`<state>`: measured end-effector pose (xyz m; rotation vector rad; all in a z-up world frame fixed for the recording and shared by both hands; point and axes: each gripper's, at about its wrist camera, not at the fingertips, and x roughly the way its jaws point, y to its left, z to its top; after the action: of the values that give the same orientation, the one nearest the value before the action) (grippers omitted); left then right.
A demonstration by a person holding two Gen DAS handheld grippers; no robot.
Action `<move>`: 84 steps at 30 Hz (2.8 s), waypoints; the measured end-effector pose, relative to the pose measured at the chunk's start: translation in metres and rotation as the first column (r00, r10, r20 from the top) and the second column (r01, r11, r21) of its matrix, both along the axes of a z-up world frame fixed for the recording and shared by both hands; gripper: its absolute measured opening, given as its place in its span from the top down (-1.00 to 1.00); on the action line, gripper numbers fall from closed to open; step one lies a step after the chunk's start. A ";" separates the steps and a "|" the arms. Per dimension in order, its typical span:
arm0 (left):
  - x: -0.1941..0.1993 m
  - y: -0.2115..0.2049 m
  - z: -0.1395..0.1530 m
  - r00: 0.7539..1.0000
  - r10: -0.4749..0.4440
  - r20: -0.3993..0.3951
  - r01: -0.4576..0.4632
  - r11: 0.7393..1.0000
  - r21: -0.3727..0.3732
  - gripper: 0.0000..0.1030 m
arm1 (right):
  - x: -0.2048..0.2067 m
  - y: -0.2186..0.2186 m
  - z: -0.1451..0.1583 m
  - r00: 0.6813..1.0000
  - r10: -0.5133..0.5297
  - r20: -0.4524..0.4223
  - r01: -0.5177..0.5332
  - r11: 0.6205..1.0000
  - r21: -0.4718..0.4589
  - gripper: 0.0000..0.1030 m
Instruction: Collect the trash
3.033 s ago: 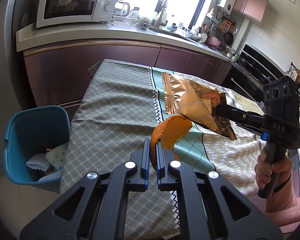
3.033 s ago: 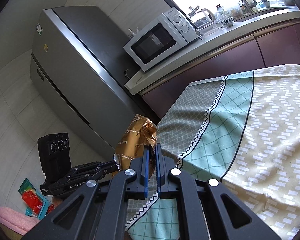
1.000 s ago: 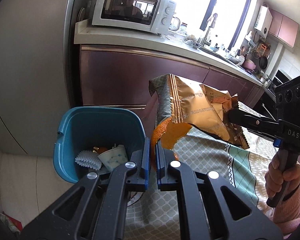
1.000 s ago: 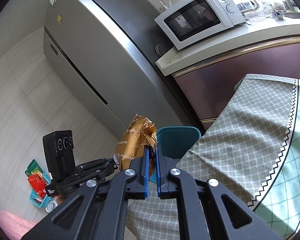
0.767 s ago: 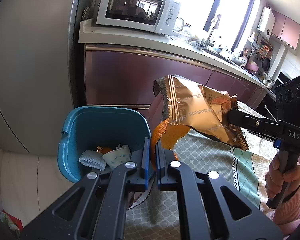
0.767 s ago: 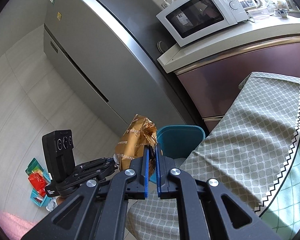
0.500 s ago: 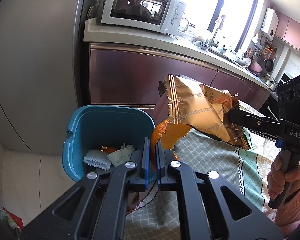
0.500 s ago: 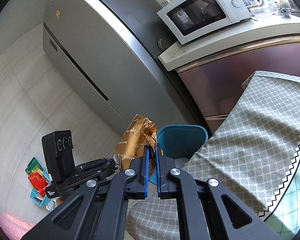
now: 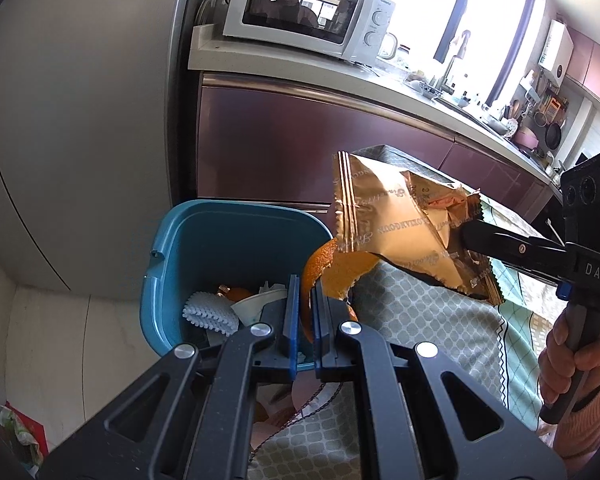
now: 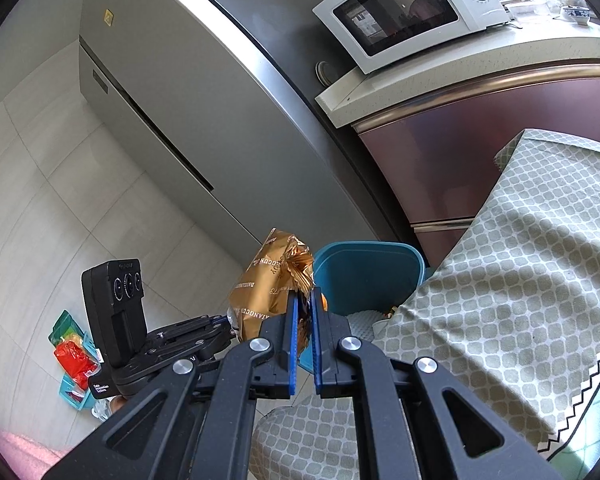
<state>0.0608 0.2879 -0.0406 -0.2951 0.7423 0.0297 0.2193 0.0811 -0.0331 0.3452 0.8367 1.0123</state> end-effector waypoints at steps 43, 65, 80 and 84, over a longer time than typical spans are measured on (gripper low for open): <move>0.049 0.028 -0.062 0.984 0.089 -0.153 -0.092 0.996 -0.016 0.88 | 0.034 0.069 -0.041 0.993 -0.006 -0.115 -0.014 0.986 -0.168 0.85; 0.060 0.007 -0.074 0.993 0.072 -0.097 -0.072 0.997 0.008 0.26 | 0.012 0.047 -0.040 0.999 -0.019 -0.046 0.011 0.983 -0.185 0.27; -0.033 -0.075 -0.001 0.957 -0.064 0.283 0.014 0.984 0.176 -0.89 | -0.101 -0.062 0.007 0.884 -0.286 0.368 0.374 0.907 -0.192 -0.84; -0.052 -0.099 0.004 0.943 -0.080 0.323 0.022 0.984 0.179 -0.89 | -0.126 -0.093 0.008 0.811 -0.389 0.437 0.507 0.840 -0.193 -0.87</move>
<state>0.0088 0.1885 -0.0363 -0.1093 0.4106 -0.0051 0.0931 -0.0119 -0.0253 0.0680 0.5008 0.4616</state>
